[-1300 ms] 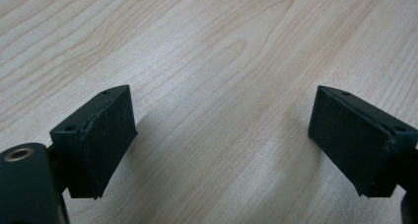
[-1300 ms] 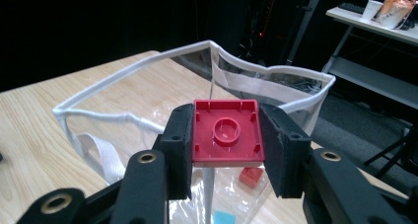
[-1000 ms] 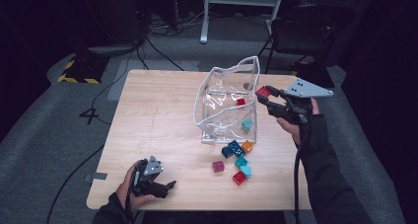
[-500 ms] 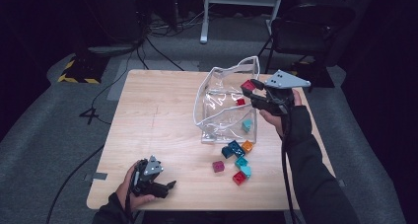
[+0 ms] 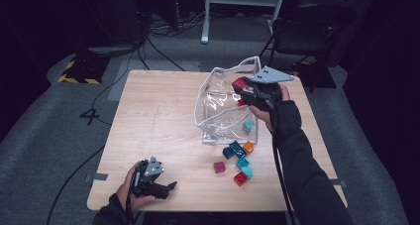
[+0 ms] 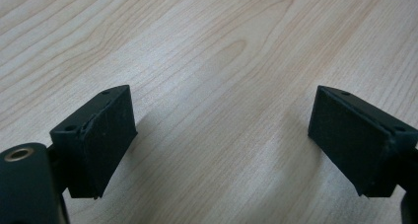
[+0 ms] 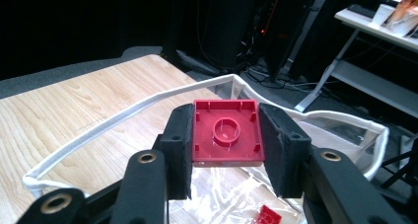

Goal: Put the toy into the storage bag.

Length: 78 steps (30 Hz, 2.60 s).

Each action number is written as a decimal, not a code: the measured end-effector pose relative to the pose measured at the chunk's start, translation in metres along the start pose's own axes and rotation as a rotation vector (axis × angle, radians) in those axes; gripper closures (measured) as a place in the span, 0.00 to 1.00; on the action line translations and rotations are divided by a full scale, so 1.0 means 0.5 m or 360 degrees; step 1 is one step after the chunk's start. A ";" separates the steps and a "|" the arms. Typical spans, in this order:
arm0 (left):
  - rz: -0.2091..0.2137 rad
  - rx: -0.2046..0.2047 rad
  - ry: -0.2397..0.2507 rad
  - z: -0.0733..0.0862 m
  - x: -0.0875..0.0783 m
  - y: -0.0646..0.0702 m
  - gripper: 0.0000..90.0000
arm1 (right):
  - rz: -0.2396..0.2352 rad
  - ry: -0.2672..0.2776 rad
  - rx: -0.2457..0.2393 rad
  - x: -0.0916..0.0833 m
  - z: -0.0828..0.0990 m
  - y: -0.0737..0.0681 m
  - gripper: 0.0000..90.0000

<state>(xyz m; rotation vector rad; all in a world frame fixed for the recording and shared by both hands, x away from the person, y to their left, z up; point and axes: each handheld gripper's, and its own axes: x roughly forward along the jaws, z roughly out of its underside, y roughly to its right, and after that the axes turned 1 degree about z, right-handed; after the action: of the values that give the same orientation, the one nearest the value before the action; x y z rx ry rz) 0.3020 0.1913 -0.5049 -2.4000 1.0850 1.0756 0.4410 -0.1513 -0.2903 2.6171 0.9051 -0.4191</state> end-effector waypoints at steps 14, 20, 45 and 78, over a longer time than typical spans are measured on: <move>-0.0001 0.0001 0.0002 0.000 0.000 0.000 0.12 | 0.0088 -0.0090 0.0022 0.030 0.012 0.005 0.59; -0.0001 0.0001 0.0003 0.000 0.000 0.000 0.12 | 0.0086 -0.0090 0.0017 0.025 0.024 0.003 0.54; -0.0006 0.0005 0.0001 0.000 0.000 0.000 0.12 | -0.0118 0.0000 -0.0047 -0.124 0.104 -0.029 0.35; -0.0008 0.0001 0.0004 0.000 0.000 0.000 0.12 | -0.0173 -0.0435 0.0080 -0.019 0.421 -0.034 0.53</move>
<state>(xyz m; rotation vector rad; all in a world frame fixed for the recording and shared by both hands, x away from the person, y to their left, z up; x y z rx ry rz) 0.3018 0.1912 -0.5050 -2.4027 1.0793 1.0709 0.3884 -0.2295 -0.4796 2.4797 0.9554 -0.8152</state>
